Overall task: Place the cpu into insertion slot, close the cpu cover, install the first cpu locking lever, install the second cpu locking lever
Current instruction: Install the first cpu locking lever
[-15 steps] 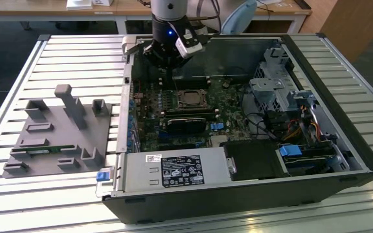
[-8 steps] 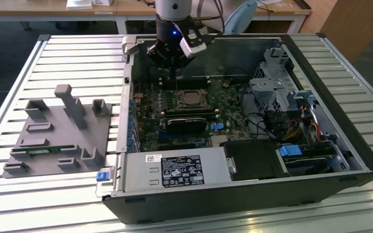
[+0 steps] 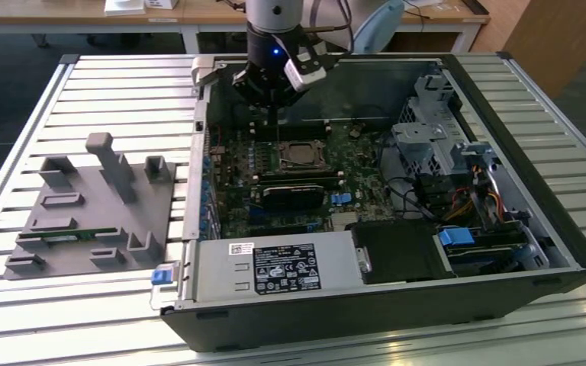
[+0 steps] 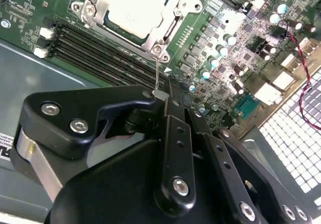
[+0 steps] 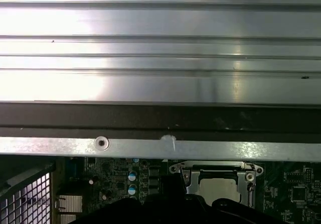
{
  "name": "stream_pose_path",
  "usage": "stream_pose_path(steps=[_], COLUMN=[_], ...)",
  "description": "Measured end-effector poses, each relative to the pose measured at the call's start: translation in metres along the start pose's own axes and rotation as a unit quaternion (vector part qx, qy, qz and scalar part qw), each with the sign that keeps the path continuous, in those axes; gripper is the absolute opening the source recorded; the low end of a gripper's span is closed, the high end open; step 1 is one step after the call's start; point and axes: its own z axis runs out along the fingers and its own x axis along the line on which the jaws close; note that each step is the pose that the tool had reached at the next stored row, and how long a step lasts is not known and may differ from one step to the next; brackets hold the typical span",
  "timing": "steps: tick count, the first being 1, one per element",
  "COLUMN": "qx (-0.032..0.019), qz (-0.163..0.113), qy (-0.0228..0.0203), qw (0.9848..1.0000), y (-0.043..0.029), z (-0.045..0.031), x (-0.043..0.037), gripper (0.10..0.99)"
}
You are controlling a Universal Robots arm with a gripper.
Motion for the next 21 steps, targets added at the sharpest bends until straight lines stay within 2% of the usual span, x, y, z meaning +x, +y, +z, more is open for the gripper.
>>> stream_pose_path(steps=[3, 10, 18, 19, 20, 21], qx=[0.0000, 0.0000, 0.0000, -0.0005, -0.0035, -0.0095], qz=[0.000, 0.000, 0.000, 0.000, 0.000, 0.000], qy=[0.0000, 0.0000, 0.0000, 0.0000, 0.0001, 0.0000], qw=[1.0000, 1.0000, 1.0000, 1.0000, 1.0000, 1.0000], y=[0.0001, 0.0001, 0.0001, 0.0001, 0.0001, 0.0001], z=[0.0000, 0.0000, 0.0003, 0.0004, 0.0005, 0.0008], x=[-0.0011, -0.0101, -0.0239, -0.0257, -0.0268, -0.0277], gripper=[0.106, 0.106, 0.106, 0.106, 0.106, 0.106])
